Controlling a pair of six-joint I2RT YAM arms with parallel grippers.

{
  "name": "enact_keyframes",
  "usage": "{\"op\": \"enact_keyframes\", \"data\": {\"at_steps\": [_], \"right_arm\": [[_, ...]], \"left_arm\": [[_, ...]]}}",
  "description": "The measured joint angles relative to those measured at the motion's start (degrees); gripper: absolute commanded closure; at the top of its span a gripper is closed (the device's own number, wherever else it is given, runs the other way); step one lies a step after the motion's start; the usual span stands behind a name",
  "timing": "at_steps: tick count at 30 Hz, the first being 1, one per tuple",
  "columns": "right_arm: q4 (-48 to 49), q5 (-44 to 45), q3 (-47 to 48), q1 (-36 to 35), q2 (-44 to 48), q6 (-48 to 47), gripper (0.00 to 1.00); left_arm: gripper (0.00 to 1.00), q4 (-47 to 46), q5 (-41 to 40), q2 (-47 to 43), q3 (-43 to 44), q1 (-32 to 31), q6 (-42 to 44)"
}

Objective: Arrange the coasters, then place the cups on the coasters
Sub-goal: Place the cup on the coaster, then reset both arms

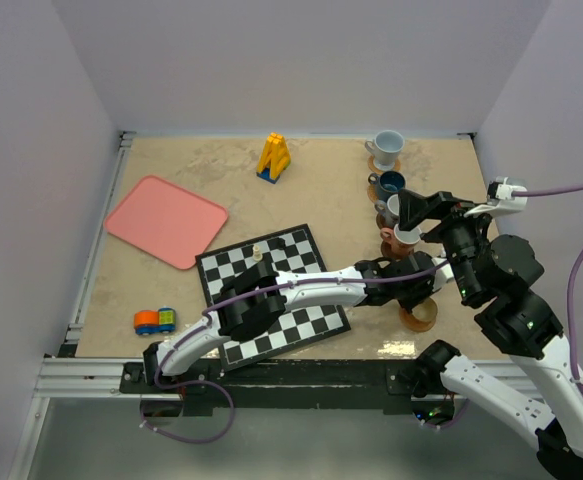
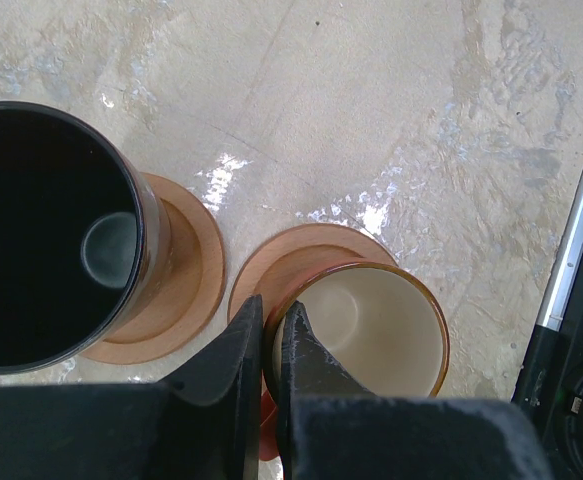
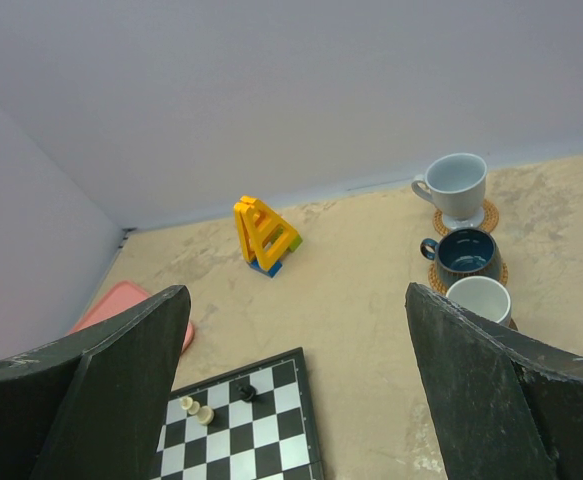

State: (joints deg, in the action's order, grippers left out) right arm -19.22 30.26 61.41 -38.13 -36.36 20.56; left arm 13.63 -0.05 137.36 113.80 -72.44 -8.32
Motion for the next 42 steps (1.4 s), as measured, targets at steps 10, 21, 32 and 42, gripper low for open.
{"op": "enact_keyframes", "data": {"at_steps": [10,21,32,42], "right_arm": [[0.0,0.0,0.0,0.0,0.0,0.0,0.06],[0.0,0.0,0.0,0.0,0.0,0.0,0.06],[-0.1,0.1,0.0,0.0,0.0,0.0,0.06],[-2.5,0.0,5.5,0.0,-2.4,-0.2,0.02]], "left_arm": [[0.76,0.5,0.0,0.0,0.0,0.0,0.0],[0.51,1.0,-0.3,0.0,0.0,0.0,0.0],[0.44,-7.1,-1.9,-5.9,-7.7,0.0,0.0],[0.35,-22.9,-2.4,-17.9,-23.2,0.0,0.4]]}}
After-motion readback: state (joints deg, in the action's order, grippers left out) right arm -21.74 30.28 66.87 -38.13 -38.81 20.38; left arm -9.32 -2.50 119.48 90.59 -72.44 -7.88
